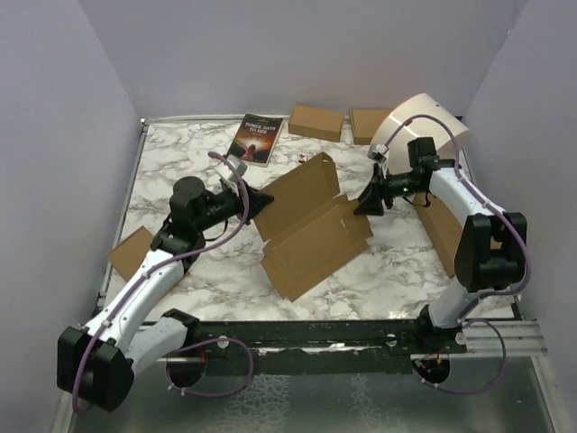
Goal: Fold the paper box
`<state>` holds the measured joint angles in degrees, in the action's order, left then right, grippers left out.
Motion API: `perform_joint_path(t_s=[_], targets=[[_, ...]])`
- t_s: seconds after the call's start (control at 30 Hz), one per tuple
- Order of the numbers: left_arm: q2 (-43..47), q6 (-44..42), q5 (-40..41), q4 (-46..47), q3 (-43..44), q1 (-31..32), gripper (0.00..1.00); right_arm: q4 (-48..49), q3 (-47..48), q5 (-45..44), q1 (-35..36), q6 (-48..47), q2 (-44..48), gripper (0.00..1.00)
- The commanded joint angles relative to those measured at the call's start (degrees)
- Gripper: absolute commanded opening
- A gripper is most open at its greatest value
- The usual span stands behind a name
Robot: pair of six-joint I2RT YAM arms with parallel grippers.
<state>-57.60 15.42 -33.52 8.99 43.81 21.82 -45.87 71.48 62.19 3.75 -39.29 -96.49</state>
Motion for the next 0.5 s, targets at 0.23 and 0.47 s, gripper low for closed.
perform_joint_path(t_s=[0.23, 0.47], targets=[[7.89, -13.62, -6.92, 7.51, -3.77, 0.07, 0.00, -4.88, 5.39, 16.82, -6.07, -8.54, 7.50, 0.69], [6.94, -4.05, -13.63, 14.18, -2.07, 0.06, 0.00, 8.94, 7.36, 9.18, -8.06, 9.04, 12.92, 0.54]])
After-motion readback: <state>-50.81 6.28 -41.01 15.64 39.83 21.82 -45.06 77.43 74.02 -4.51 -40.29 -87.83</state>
